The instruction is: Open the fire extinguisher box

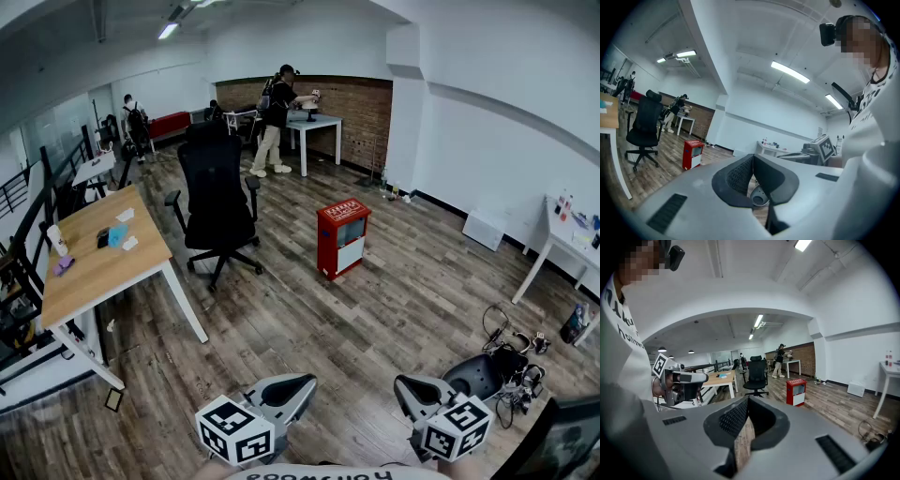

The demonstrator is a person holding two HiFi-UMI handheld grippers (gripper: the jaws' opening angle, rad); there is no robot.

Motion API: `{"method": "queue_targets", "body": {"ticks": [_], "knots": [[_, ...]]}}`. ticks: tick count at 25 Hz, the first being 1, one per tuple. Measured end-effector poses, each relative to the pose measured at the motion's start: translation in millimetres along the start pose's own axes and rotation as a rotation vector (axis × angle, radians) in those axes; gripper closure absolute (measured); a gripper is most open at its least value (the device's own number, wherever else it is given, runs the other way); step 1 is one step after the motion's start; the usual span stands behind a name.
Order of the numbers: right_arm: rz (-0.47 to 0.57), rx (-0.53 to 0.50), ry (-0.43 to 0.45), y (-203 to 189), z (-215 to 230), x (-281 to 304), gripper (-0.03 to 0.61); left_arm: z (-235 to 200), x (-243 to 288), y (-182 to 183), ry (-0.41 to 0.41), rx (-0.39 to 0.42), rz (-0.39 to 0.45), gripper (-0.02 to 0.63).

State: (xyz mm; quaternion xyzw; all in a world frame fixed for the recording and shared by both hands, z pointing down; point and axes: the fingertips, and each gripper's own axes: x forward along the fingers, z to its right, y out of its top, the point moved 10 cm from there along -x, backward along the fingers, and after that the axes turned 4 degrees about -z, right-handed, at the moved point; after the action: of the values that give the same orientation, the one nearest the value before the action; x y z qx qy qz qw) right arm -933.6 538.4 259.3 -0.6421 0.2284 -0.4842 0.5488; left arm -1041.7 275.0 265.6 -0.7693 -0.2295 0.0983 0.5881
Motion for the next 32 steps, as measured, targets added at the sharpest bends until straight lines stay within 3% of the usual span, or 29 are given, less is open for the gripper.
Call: {"method": "queue_targets", "body": {"ticks": [25,29,32], "knots": [[-0.024,0.048,-0.038,-12.2,-49.5,49.1,0.568,-58.7,-42.4,-9.4,-0.027,-0.027,-0.029,0.604],[0.035,0.108,-0.004,-4.3,-41.6,64.0,0.568,-67.5,-39.4,-10.7,-0.033,0.032,-0.054,0.604],[0.040,0.114,0.007,2.1,-33.9,71.2,0.568,-77.0,-33.9,-11.9,-0.022,0.026,-0.072,0.604]]}}
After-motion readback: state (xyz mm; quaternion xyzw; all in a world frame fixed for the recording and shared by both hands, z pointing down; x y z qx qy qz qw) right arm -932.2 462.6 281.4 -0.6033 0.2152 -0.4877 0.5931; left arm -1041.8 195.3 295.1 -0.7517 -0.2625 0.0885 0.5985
